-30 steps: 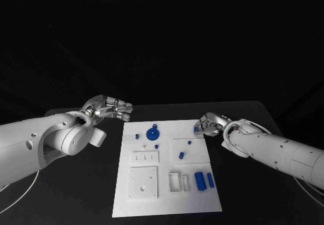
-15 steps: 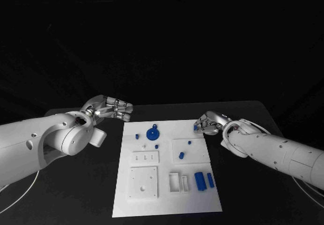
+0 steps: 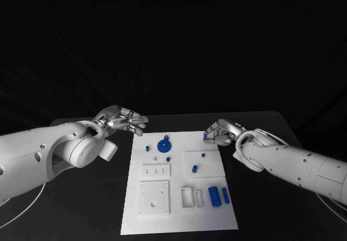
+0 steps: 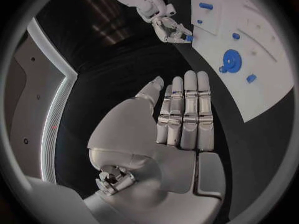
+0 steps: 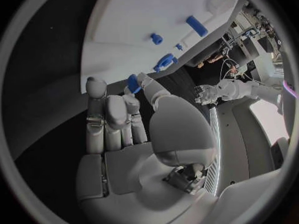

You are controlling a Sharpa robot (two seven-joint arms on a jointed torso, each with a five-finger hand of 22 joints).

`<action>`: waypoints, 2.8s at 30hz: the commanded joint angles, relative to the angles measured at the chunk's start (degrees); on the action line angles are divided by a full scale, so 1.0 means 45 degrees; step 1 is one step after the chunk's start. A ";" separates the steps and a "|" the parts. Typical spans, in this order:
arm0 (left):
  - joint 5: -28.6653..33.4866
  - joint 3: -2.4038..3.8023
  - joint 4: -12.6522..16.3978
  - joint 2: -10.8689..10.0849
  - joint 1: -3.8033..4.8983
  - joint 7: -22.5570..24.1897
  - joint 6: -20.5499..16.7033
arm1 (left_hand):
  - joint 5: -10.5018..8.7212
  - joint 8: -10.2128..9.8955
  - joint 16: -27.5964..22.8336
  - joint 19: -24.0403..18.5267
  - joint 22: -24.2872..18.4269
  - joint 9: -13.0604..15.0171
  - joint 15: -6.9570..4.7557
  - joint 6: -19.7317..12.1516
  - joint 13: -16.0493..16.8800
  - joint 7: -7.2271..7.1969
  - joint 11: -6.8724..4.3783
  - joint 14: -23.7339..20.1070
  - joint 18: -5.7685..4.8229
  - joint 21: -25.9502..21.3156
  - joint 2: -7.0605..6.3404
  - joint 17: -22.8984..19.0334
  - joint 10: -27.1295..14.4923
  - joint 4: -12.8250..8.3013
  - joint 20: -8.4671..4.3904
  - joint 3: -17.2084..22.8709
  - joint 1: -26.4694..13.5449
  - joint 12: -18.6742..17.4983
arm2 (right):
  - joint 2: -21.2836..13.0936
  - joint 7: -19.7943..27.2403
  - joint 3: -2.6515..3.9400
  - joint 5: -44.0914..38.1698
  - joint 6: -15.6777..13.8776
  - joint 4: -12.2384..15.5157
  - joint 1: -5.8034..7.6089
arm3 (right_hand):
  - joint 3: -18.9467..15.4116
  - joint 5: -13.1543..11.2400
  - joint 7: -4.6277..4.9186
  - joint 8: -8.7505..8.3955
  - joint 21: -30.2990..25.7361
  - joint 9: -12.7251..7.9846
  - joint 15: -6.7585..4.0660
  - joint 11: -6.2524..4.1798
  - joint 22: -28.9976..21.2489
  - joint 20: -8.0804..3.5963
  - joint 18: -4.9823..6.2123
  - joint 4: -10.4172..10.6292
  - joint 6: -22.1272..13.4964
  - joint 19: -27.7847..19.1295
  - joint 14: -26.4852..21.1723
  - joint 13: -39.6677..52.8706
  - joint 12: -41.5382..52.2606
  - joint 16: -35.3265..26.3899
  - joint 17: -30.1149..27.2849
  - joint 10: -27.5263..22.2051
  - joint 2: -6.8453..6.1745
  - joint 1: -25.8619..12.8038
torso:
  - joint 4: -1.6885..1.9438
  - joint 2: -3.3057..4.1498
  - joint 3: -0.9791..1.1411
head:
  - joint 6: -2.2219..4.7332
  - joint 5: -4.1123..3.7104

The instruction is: Assemble the parts on the task board

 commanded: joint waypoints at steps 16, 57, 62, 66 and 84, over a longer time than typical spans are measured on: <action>-0.2241 -0.0061 -0.0752 0.1914 0.0049 -0.4970 0.1161 | -0.1825 0.0072 0.1085 0.0752 0.0395 0.0089 -0.0399 0.0293 0.0094 -0.0163 -0.0304 0.0679 -0.0424 0.0698 -0.0381 0.1064 0.1530 0.2397 -0.0454 -0.2260 -0.1555 0.0054 | 0.0168 -0.3277 0.0005 -0.1879 0.0080 0.2764 0.0310 | 0.1040 -0.0490 -0.0290 0.0047 0.0037 0.0240 -0.0090 -0.0054 0.0720 -0.0066 0.0056 0.0626 0.0533 0.0094 0.0084 0.0040 -0.0111 0.0048 0.0100 0.0110 -0.0601 -0.0063 | -0.0108 -0.0726 -0.0130 | -0.0162 0.0576; -0.2343 -0.0474 -0.1285 0.3098 0.0034 -0.6142 0.1530 | -0.1790 -0.0068 0.0440 0.0503 0.0445 0.1954 -0.0255 -0.0049 0.0129 -0.0114 -0.0175 0.0537 -0.0385 0.0467 -0.0694 0.1324 0.1110 0.3266 -0.0298 -0.1765 -0.1710 0.0013 | 0.1073 -0.3956 0.0002 -0.2354 0.0178 0.4141 0.0265 | 0.1131 -0.0349 -0.0307 0.0046 -0.0006 0.0274 -0.0106 -0.0069 0.0718 -0.0086 0.0038 0.0827 0.0534 0.0157 0.0111 -0.0020 -0.0192 -0.0029 0.0068 0.0114 -0.0741 -0.0110 | -0.0094 -0.0738 -0.0114 | -0.0204 0.0587; -0.2361 -0.0484 -0.1295 0.3096 0.0033 -0.6162 0.1616 | -0.1782 -0.0077 0.0363 0.0457 0.0402 0.1776 -0.0210 -0.0201 0.0121 -0.0052 -0.0124 0.0456 -0.0381 0.0395 -0.0599 0.1278 0.0988 0.3146 -0.0260 -0.1833 -0.1718 -0.0004 | 0.1095 -0.3963 0.0000 -0.2350 0.0253 0.4170 0.0240 | 0.1115 -0.0354 -0.0311 0.0048 -0.0001 0.0277 -0.0106 -0.0070 0.0721 -0.0086 0.0032 0.0835 0.0538 0.0163 0.0114 -0.0019 -0.0193 -0.0020 0.0076 0.0114 -0.0725 -0.0110 | -0.0093 -0.0733 -0.0116 | -0.0185 0.0579; -0.2366 -0.0489 -0.1289 0.3115 0.0032 -0.6144 0.1681 | -0.1783 -0.0064 0.0314 0.0505 0.0336 0.1486 -0.0210 -0.0120 0.0127 -0.0059 -0.0128 0.0504 -0.0366 0.0320 -0.0522 0.1229 0.0989 0.3035 -0.0248 -0.1885 -0.1726 0.0008 | 0.1125 -0.3986 -0.0004 -0.2347 0.0337 0.4165 0.0224 | 0.1106 -0.0356 -0.0313 0.0049 0.0002 0.0279 -0.0106 -0.0070 0.0722 -0.0087 0.0029 0.0839 0.0540 0.0167 0.0115 -0.0019 -0.0194 -0.0015 0.0081 0.0113 -0.0717 -0.0111 | -0.0089 -0.0722 -0.0115 | -0.0193 0.0581; -0.2415 -0.0495 -0.1328 0.3157 0.0029 -0.6056 0.1698 | -0.1687 -0.0065 0.0357 0.0539 0.0312 0.1224 -0.0238 0.0081 0.0108 -0.0117 -0.0185 0.0506 -0.0382 0.0314 0.0922 0.1247 0.1013 0.1399 -0.0276 -0.2551 -0.0981 -0.0002 | 0.1160 -0.3938 -0.0013 -0.2293 0.0417 0.4236 0.0184 | 0.1078 -0.0313 -0.0316 0.0049 0.0057 0.0288 -0.0110 -0.0074 0.0738 -0.0095 0.0016 0.0828 0.0542 0.0192 0.0119 -0.0009 -0.0183 -0.0019 0.0084 0.0124 -0.0684 -0.0113 | -0.0096 -0.0701 -0.0109 | -0.0216 0.0608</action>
